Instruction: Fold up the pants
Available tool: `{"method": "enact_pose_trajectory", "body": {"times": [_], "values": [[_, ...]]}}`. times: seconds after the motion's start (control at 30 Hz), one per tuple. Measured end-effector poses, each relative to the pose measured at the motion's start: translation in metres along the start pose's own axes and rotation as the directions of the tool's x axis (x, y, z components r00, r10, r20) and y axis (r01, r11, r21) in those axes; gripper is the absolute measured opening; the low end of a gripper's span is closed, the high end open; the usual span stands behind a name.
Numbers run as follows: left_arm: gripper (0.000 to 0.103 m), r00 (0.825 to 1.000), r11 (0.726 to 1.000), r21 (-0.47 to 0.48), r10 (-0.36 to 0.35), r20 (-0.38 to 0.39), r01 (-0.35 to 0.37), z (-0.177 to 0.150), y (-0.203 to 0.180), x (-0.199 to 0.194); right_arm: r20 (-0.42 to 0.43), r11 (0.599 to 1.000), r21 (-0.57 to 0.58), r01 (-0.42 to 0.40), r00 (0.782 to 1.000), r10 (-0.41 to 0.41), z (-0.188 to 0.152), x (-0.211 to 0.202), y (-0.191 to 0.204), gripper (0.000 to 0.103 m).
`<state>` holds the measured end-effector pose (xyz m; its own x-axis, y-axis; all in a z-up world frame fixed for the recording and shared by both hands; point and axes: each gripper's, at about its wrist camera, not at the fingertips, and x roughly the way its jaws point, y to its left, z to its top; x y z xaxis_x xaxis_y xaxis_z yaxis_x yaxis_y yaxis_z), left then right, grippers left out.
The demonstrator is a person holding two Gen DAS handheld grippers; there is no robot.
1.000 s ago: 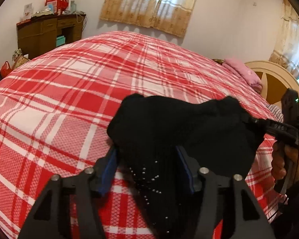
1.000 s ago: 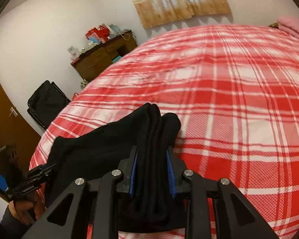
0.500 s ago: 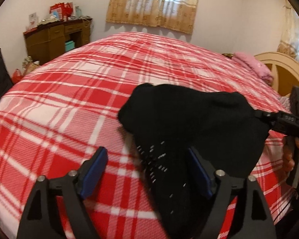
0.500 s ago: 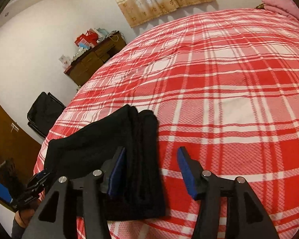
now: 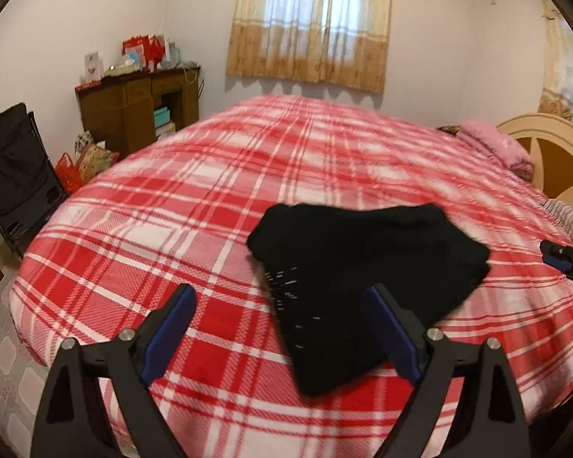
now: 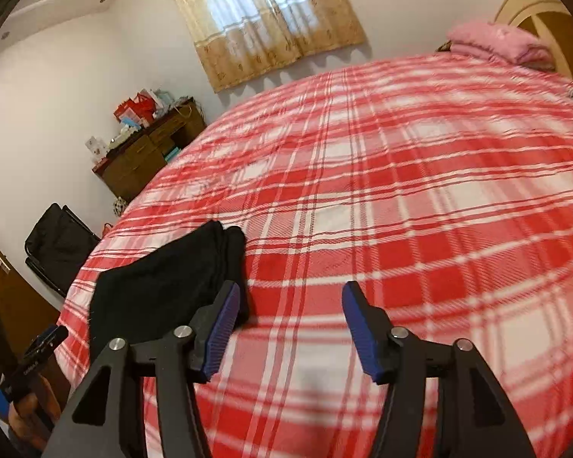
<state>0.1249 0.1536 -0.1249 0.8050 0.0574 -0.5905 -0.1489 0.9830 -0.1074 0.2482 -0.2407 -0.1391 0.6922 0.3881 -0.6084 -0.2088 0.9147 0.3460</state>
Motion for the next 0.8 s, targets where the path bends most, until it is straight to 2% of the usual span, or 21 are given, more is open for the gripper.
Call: {"method": "enact_pose_trajectory", "body": {"times": [0.17, 0.4, 0.57, 0.8], "values": [[0.096, 0.998, 1.0, 0.019, -0.021, 0.053, 0.02, 0.005, -0.013, -0.033, 0.073, 0.997, -0.073, -0.037, 0.996, 0.042, -0.013, -0.052, 0.031, 0.063], [0.101, 0.989, 0.998, 0.057, -0.047, 0.139, 0.039, 0.014, -0.027, -0.071, 0.163, 0.969, -0.241, -0.051, 0.982, 0.092, -0.02, -0.108, 0.081, 0.066], [0.103, 0.984, 0.996, 0.075, -0.053, 0.169, 0.041, 0.017, -0.033, -0.082, 0.182, 0.955, -0.292, -0.057, 0.977, 0.114, -0.023, -0.121, 0.094, 0.068], [0.103, 0.985, 0.996, 0.076, -0.056, 0.165, 0.044, 0.016, -0.034, -0.077, 0.176, 0.96, -0.273, -0.059, 0.978, 0.11, -0.022, -0.119, 0.088, 0.069]]}}
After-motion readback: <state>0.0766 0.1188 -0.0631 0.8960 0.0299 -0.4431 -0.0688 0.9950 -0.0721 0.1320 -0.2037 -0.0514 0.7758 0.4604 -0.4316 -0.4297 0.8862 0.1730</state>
